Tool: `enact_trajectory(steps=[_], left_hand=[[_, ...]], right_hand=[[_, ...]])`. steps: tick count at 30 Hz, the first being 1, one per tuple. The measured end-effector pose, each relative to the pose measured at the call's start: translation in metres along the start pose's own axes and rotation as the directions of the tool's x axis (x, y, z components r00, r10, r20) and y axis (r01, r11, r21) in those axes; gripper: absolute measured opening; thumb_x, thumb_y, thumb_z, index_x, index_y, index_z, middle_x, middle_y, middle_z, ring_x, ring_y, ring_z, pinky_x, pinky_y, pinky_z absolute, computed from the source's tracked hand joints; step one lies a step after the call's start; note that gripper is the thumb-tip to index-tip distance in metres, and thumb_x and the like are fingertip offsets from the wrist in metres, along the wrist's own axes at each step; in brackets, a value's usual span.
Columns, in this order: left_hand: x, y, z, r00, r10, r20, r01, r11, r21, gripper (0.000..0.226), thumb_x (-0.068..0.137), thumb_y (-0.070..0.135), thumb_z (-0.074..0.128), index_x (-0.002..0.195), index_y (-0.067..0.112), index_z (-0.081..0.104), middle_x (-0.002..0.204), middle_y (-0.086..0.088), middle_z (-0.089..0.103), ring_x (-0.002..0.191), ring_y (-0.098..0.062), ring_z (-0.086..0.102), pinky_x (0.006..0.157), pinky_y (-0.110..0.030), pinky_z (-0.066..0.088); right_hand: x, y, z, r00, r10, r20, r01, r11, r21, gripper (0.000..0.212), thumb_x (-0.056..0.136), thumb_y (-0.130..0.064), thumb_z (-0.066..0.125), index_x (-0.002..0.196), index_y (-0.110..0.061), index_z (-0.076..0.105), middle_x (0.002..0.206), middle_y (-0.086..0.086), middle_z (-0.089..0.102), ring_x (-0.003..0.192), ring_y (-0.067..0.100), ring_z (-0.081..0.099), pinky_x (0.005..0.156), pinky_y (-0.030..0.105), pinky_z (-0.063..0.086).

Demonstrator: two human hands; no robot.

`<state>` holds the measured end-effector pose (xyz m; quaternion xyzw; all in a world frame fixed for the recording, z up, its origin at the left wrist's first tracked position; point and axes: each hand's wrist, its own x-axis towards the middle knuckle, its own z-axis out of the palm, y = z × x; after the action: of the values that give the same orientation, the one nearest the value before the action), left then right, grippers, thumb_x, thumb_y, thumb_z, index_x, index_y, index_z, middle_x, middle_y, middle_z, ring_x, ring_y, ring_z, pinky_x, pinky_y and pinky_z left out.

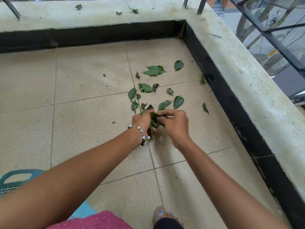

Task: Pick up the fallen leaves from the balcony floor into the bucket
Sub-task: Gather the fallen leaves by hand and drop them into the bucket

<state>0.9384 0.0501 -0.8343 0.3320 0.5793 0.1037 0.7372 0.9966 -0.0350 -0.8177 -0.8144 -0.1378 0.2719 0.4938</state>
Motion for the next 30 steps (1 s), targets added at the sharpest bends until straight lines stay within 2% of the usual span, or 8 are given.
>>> enact_trajectory(steps=[4,9,12,17,21,24,26,30], left_hand=[[-0.01,0.0,0.006,0.986,-0.082,0.142,0.105,0.981,-0.164,0.034,0.098,0.029,0.051,0.07,0.011,0.058,0.049,-0.002,0.058,0.05,-0.016,0.057,0.048,-0.022,0.044],[-0.006,0.002,0.006,0.985,-0.101,0.14,0.124,0.978,-0.166,0.047,0.094,0.049,0.052,0.094,0.004,0.066,0.087,-0.011,0.07,0.085,-0.025,0.066,0.085,-0.035,0.052],[0.002,0.004,0.01,0.998,-0.064,0.006,0.064,0.994,-0.089,0.043,0.088,0.043,0.065,0.107,0.004,0.065,0.095,-0.01,0.071,0.083,-0.026,0.069,0.078,-0.038,0.058],[0.006,0.017,0.016,0.999,0.009,0.046,-0.005,0.997,-0.08,0.031,0.089,0.03,0.069,0.081,0.005,0.052,0.063,-0.009,0.053,0.043,-0.018,0.047,0.036,-0.016,0.035],[0.013,0.02,0.012,0.998,0.039,0.047,-0.035,0.996,-0.083,0.032,0.087,0.026,0.073,0.078,0.008,0.048,0.061,-0.008,0.05,0.039,-0.017,0.045,0.037,-0.014,0.031],[0.018,0.024,0.005,0.999,0.047,0.002,-0.047,0.996,-0.076,0.032,0.084,0.026,0.075,0.088,0.006,0.051,0.076,-0.012,0.055,0.044,-0.018,0.046,0.037,-0.015,0.032],[0.022,0.025,-0.002,0.998,0.058,-0.034,-0.06,0.997,-0.055,0.033,0.083,0.027,0.076,0.089,0.004,0.053,0.082,-0.015,0.057,0.045,-0.02,0.048,0.036,-0.015,0.033],[0.029,0.025,-0.012,0.996,0.061,-0.073,-0.066,0.996,-0.066,0.035,0.081,0.026,0.077,0.09,0.001,0.055,0.083,-0.015,0.058,0.046,-0.022,0.048,0.036,-0.016,0.033]], right_hand=[[-0.021,0.0,0.021,0.951,-0.308,0.037,0.301,0.886,-0.352,0.027,0.093,0.0,0.052,0.117,-0.003,0.065,0.102,0.001,0.055,0.089,0.012,0.052,0.071,0.001,0.034],[-0.021,0.01,0.017,0.877,-0.287,0.386,0.467,0.703,-0.537,0.048,0.093,-0.012,0.051,0.14,-0.013,0.047,0.144,0.006,0.048,0.143,0.021,0.03,0.118,0.054,0.012],[-0.013,0.003,-0.005,0.857,-0.116,0.502,0.348,0.849,-0.397,0.043,0.099,-0.008,0.04,0.139,-0.023,0.047,0.151,0.003,0.04,0.148,0.018,0.013,0.116,0.061,-0.002],[0.016,-0.013,-0.057,0.92,-0.054,0.387,-0.016,0.984,0.176,0.034,0.095,0.0,0.049,0.117,-0.018,0.068,0.122,-0.007,0.065,0.106,0.002,0.057,0.081,0.016,0.044],[0.069,0.015,-0.084,0.988,-0.111,-0.108,0.055,0.903,-0.425,0.025,0.091,-0.011,0.063,0.116,-0.016,0.068,0.116,0.004,0.068,0.105,0.014,0.061,0.096,0.034,0.048],[0.089,0.046,-0.096,0.982,-0.179,-0.062,0.066,0.63,-0.774,0.037,0.091,-0.014,0.062,0.128,-0.012,0.057,0.117,0.015,0.06,0.112,0.032,0.054,0.099,0.042,0.044],[0.09,0.059,-0.094,0.966,-0.258,-0.002,0.129,0.488,-0.863,0.016,0.088,0.001,0.055,0.1,-0.006,0.064,0.09,0.012,0.057,0.088,0.029,0.053,0.085,0.039,0.048],[0.095,0.048,-0.07,0.94,-0.339,0.044,0.198,0.435,-0.878,0.027,0.081,0.016,0.048,0.083,-0.002,0.069,0.084,0.011,0.066,0.079,0.024,0.057,0.071,0.029,0.048]])
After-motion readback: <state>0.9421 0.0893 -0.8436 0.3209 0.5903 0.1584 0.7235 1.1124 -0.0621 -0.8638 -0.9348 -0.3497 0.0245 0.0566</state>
